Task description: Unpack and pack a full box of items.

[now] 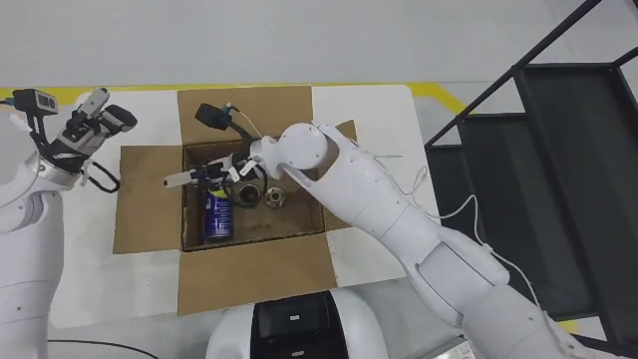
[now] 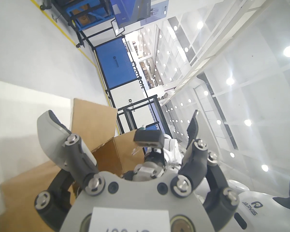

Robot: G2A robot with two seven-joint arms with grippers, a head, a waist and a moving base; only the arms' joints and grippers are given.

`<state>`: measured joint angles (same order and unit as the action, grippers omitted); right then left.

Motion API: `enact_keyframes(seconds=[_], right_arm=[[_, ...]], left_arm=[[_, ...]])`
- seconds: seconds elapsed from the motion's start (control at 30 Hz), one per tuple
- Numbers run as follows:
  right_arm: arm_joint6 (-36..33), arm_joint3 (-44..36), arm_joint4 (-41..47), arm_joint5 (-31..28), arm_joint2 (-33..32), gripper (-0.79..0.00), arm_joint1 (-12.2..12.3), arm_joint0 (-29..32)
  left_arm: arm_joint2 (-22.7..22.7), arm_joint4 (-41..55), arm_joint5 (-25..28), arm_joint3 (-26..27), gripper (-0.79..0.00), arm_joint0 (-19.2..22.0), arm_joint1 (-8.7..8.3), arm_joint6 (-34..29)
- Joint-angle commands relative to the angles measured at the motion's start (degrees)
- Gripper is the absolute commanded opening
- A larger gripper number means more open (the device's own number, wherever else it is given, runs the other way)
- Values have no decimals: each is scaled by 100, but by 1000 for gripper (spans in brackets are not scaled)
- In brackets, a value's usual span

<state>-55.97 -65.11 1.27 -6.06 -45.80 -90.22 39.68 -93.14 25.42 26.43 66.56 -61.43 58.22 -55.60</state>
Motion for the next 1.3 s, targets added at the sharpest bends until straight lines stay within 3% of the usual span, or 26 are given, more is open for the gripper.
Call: enact_keyframes(seconds=[0.0, 0.13, 0.27, 0.53, 0.7, 0.83, 1.0, 1.27], right_arm=[[-205, -686, 10, -41, -452, 0, 181, 417], [-538, -1984, -186, 16, -1223, 0, 488, 1256], [-627, -2931, -367, 112, -1785, 0, 680, 1914], [-389, -3813, -635, 174, -2573, 0, 902, 2675], [-117, -4330, -866, 205, -3059, 0, 1017, 3122], [203, -4786, -1095, 376, -3511, 0, 1102, 3613], [606, -5189, -1481, 763, -4044, 0, 1193, 4284], [1241, -5559, -1854, 984, -4447, 0, 1271, 5069]], left_arm=[[-133, 55, -166, -118, 0, -69, -48, -316], [-365, -42, -73, -309, 0, -161, -136, -689], [-411, -437, 337, -456, 0, -278, -182, -686], [136, -1291, 1048, -813, 0, -314, -120, -223], [351, -686, 1264, -946, 0, -202, -60, -342], [287, 518, 1185, -810, 0, -185, -59, -1040], [182, 1595, 508, -180, 0, -300, -107, -1717], [697, 1844, 221, 215, 0, -34, -44, -2004]])
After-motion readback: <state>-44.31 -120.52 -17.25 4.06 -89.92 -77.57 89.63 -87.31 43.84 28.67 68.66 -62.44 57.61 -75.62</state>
